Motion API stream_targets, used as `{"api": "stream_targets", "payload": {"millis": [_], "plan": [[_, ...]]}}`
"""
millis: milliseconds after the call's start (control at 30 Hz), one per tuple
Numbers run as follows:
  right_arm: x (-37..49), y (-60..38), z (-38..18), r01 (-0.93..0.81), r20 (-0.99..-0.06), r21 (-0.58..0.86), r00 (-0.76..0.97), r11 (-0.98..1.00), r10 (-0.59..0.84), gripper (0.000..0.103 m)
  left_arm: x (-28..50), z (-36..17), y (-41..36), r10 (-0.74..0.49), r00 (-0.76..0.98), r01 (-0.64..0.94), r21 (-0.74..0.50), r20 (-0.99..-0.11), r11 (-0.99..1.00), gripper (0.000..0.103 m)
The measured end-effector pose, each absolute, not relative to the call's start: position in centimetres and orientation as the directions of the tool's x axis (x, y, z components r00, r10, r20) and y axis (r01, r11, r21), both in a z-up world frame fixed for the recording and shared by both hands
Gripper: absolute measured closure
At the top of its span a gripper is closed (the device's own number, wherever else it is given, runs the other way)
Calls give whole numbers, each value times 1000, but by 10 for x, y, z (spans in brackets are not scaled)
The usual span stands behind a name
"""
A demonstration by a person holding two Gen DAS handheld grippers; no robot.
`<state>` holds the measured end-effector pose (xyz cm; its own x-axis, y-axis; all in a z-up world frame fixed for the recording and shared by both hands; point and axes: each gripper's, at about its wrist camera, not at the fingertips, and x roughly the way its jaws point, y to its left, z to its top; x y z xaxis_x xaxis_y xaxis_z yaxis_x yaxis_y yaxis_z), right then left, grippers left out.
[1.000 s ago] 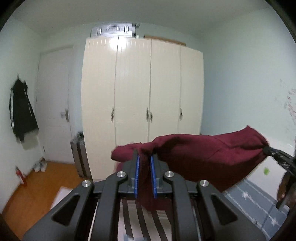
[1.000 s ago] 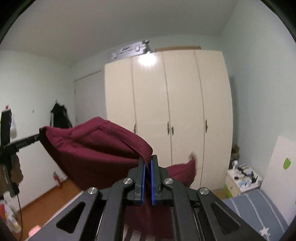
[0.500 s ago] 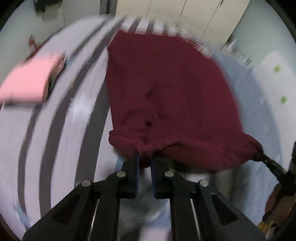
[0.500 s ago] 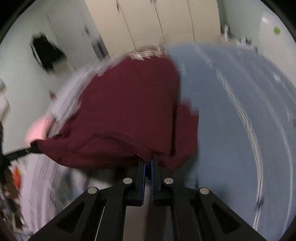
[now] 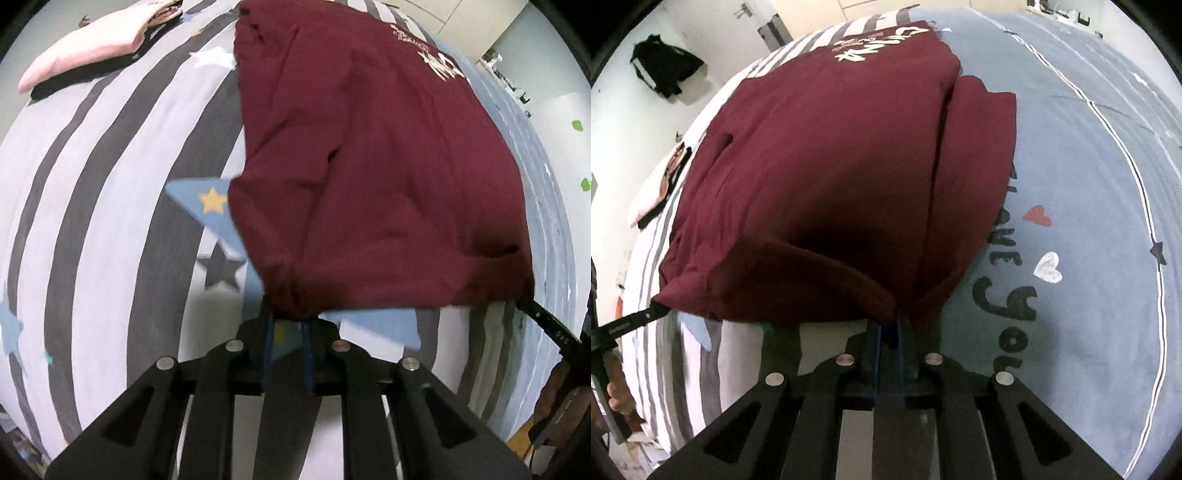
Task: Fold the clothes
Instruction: 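Open both tools and release the flattened shirt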
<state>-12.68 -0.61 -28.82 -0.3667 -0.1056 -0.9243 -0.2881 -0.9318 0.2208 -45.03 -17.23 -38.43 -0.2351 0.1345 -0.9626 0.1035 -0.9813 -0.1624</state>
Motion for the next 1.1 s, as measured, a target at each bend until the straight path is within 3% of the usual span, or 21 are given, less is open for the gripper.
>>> {"api": "stream_targets", "payload": {"millis": [133, 267, 333, 400, 433, 667, 700, 767, 800, 900, 1100], "plan": [[-114, -11, -276, -260, -928, 210, -356, -942, -108, 89, -444, -367, -176, 112, -268, 78, -137, -957, -987, 92], [-120, -10, -265, -270, -910, 212, -405, -939, -89, 85, -480, -349, -188, 80, -350, 86, -117, -933, -989, 80], [-123, -10, -259, -275, -900, 213, -428, -938, -79, 76, -504, -344, -195, 68, -391, 90, -112, -918, -990, 58], [-126, -9, -254, -280, -889, 214, -452, -936, -68, 67, -532, -350, -201, 63, -421, 98, -114, -905, -989, 45], [-128, -9, -251, -282, -884, 215, -463, -935, -63, 63, -545, -355, -202, 57, -432, 96, -109, -900, -989, 44], [-181, -6, -292, -296, -873, 239, -483, -925, -71, 63, -602, -383, -183, 9, -446, 63, -41, -895, -997, 44], [-189, -6, -299, -302, -872, 248, -484, -921, -76, 63, -607, -387, -181, 16, -437, 52, -43, -899, -998, 45], [-202, -7, -311, -314, -871, 258, -484, -913, -79, 63, -616, -394, -179, 27, -421, 33, -45, -907, -998, 64], [-205, -6, -314, -320, -870, 266, -487, -910, -83, 63, -617, -396, -179, 28, -414, 25, -42, -910, -999, 81], [-215, -7, -322, -328, -867, 292, -486, -898, -105, 63, -615, -392, -184, 53, -413, 21, -68, -909, -997, 98], [-219, -17, -330, -322, -877, 273, -470, -906, -97, 62, -569, -335, -243, 44, -510, 138, -132, -859, -982, 101]]}}
